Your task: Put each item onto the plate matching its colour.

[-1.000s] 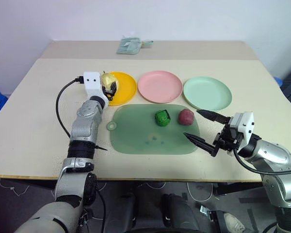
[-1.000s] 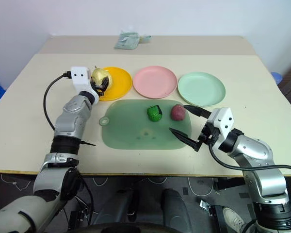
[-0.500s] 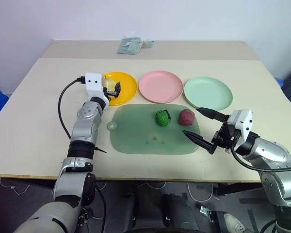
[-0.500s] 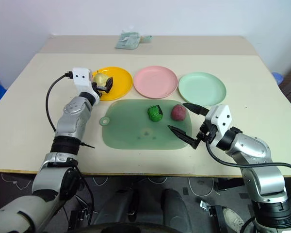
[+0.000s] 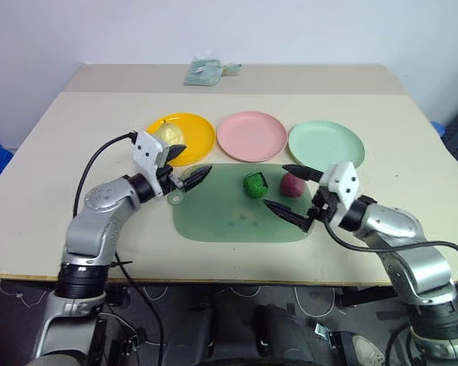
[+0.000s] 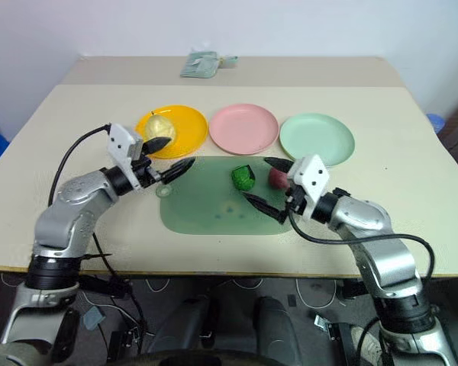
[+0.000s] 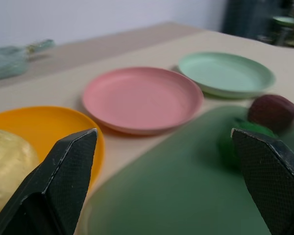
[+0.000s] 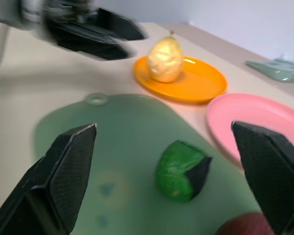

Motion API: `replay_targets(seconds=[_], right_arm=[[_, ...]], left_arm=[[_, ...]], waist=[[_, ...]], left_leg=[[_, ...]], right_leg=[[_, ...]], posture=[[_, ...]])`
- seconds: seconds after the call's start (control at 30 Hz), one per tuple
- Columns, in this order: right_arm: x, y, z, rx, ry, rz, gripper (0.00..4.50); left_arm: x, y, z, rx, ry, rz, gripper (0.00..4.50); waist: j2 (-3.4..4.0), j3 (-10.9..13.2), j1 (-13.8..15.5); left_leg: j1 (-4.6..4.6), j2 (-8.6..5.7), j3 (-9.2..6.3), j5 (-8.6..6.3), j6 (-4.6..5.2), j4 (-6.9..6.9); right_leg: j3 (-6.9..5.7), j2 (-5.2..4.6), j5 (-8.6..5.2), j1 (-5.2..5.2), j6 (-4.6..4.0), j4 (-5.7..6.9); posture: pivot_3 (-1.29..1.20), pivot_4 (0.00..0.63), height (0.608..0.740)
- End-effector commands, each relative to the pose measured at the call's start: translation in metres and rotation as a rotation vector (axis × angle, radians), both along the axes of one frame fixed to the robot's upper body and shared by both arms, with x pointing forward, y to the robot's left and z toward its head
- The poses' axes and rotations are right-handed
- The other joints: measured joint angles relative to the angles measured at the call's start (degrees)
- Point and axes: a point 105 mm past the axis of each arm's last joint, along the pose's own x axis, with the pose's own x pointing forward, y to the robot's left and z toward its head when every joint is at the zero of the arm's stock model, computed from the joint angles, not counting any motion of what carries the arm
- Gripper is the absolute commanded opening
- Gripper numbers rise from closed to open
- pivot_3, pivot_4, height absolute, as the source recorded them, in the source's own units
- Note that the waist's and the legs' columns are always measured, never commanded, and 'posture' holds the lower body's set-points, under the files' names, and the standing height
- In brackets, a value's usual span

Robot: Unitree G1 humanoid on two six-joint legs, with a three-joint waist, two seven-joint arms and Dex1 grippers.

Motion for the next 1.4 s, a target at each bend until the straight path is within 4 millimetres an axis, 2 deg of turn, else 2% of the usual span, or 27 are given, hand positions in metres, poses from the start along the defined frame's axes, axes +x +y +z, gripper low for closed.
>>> replay_targets(seconds=[0.03, 0.17, 0.27, 0.4, 0.6, 0.87, 0.97, 1.1, 1.13, 1.3, 1.4], right_arm=[[0.008, 0.011, -0.002, -0.024, 0.033, -0.028, 4.50], [0.012, 0.021, -0.004, -0.056, 0.080, -0.045, 4.50], [0.019, 0.025, -0.008, -0.081, 0.188, -0.105, 4.50], [0.028, 0.026, -0.006, -0.114, 0.246, -0.152, 4.50], [0.041, 0.022, -0.014, -0.167, 0.298, -0.197, 4.50], [0.049, 0.027, -0.022, -0.201, 0.345, -0.179, 4.50], [0.052, 0.030, -0.023, -0.201, 0.351, -0.172, 3.69], [0.053, 0.035, -0.025, -0.203, 0.363, -0.152, 1.67], [0.053, 0.036, -0.025, -0.203, 0.365, -0.146, 1.35], [0.052, 0.039, -0.020, -0.188, 0.354, -0.136, 1.35], [0.050, 0.041, -0.009, -0.168, 0.319, -0.111, 1.35]], left_arm=[[-0.013, 0.013, 0.009, 0.037, -0.030, -0.057, 4.48], [-0.015, 0.020, 0.007, 0.060, -0.027, -0.053, 4.48], [-0.017, 0.020, 0.006, 0.057, -0.030, -0.050, 4.48], [-0.020, 0.018, 0.003, 0.058, -0.027, -0.051, 4.48], [-0.024, 0.014, 0.004, 0.046, -0.033, -0.042, 4.48], [-0.033, 0.015, 0.008, 0.039, -0.040, 0.004, 4.48], [-0.036, 0.016, 0.008, 0.038, -0.039, 0.023, 4.50], [-0.038, 0.019, 0.008, 0.037, -0.039, 0.046, 4.50], [-0.038, 0.020, 0.009, 0.035, -0.040, 0.052, 4.50], [-0.039, 0.020, 0.009, 0.032, -0.041, 0.066, 4.50], [-0.038, 0.019, 0.008, 0.030, -0.043, 0.069, 4.50]], waist=[[0.00, 0.00, -0.01], [0.00, 0.00, 0.43], [0.00, 0.00, 0.34], [0.00, 0.00, 0.27], [0.00, 0.00, 0.27], [0.00, 0.00, -0.89], [0.00, 0.00, -1.17], [0.00, 0.01, -1.22], [0.00, 0.01, -1.22], [0.00, 0.01, -1.09], [0.00, 0.01, -1.14]], left_leg=[[0.00, 0.00, 0.00, 0.00, 0.00, -0.01], [-0.02, 0.00, 0.00, 0.00, 0.00, 0.01], [-0.02, 0.00, 0.00, 0.00, 0.00, 0.02], [-0.04, 0.00, 0.00, 0.00, 0.00, -0.04], [-0.05, 0.00, 0.00, 0.00, 0.00, -0.05], [-0.05, 0.00, 0.00, 0.00, 0.00, -0.10], [-0.05, 0.00, 0.00, 0.00, 0.00, -0.10], [-0.04, 0.00, 0.00, 0.00, 0.00, -0.14], [-0.05, 0.00, 0.00, 0.00, 0.00, -0.14], [-0.05, 0.00, 0.00, 0.00, 0.00, -0.13], [-0.05, 0.00, 0.01, 0.00, 0.00, -0.13]], right_leg=[[0.00, 0.00, 0.00, -0.01, 0.00, 0.00], [0.00, -0.02, 0.00, -0.02, -0.01, 0.00], [0.01, -0.02, 0.01, -0.02, -0.04, -0.01], [0.01, -0.02, 0.01, -0.09, -0.04, 0.00], [0.01, -0.02, 0.02, -0.08, -0.03, -0.03], [-0.01, -0.02, 0.02, -0.09, -0.03, -0.06], [0.00, -0.02, 0.05, -0.09, 0.02, -0.06], [0.00, -0.01, 0.09, -0.11, 0.09, -0.06], [0.00, -0.01, 0.09, -0.11, 0.09, -0.06], [0.00, -0.01, 0.08, -0.10, 0.08, -0.06], [0.00, -0.01, 0.08, -0.10, 0.07, -0.07]], posture=[[0.00, 0.150, 0.740], [0.00, 0.150, 0.740], [0.00, 0.150, 0.740], [0.00, 0.150, 0.740], [0.00, 0.150, 0.740], [0.00, 0.150, 0.740], [0.00, 0.150, 0.740], [0.00, 0.150, 0.740], [0.00, 0.150, 0.740], [0.00, 0.150, 0.740], [0.00, 0.150, 0.740]])
